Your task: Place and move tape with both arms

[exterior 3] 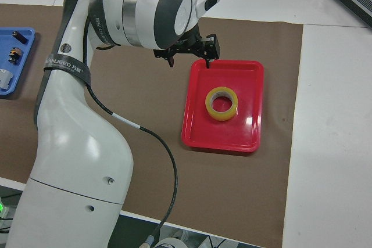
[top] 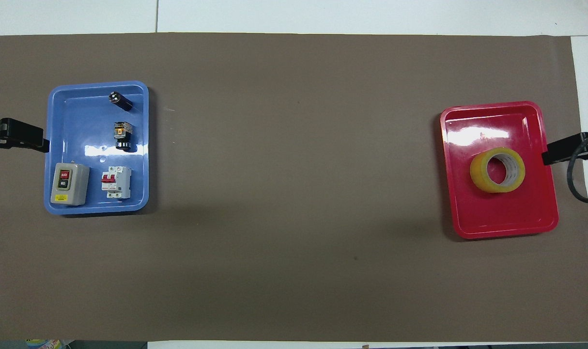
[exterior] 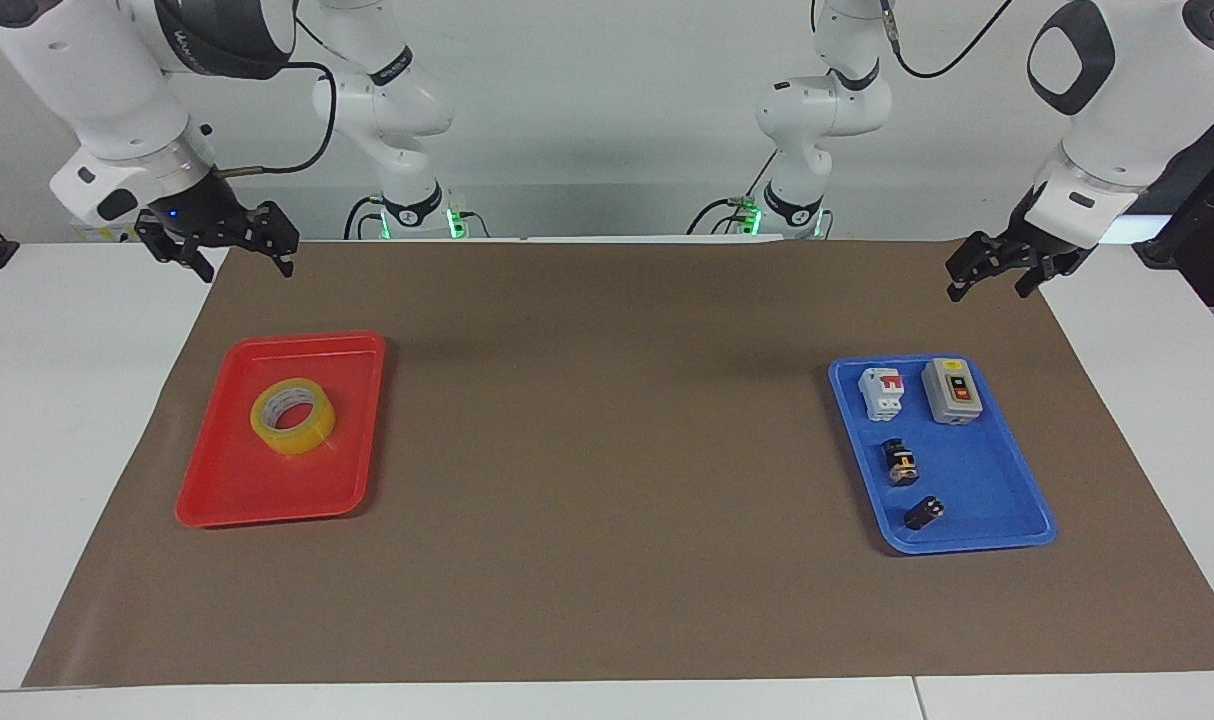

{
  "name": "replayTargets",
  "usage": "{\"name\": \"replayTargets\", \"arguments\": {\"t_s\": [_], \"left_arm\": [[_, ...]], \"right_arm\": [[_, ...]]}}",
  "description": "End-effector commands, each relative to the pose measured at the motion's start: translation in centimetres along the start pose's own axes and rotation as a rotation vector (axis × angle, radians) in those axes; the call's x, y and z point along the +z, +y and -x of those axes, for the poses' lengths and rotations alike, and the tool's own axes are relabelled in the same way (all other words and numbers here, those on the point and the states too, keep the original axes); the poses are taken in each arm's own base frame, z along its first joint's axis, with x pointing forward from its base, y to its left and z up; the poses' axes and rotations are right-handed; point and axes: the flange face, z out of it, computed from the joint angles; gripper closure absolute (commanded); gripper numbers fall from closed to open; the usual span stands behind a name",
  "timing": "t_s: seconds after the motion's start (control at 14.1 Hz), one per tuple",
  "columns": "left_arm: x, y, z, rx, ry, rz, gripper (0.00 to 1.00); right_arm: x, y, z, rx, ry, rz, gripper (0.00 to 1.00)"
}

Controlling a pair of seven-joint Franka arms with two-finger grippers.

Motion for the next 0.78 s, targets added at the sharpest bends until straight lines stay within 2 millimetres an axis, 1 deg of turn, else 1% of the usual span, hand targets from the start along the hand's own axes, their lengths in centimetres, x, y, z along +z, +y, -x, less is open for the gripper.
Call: {"name": "replayTargets", "arguments": {"t_s": [0.0,0.07,0.36,0.71], "left_arm": [[-0.3,-0.1,0.3,0.006,0.016,0.01,0.0],[-0.3,-0.1,0.3,0.006,0.016,0.01,0.0],[-0.3,-0.1,0.3,0.006,0.016,0.01,0.0],[-0.3,-0.2,0.3,0.005,0.016,0.01,0.0]], "right_arm": [[-1.0,1.1,-1.0,0.036,0.024,0.012,0.0],[-1.0,2.0,-0.8,0.057,0.016,0.012,0.0],[-1.0,1.8,-0.8,0.052,0.017,0.025,0.0],[-0.9,-0.4,-0.9,0.015,0.012,0.024,0.0]]}}
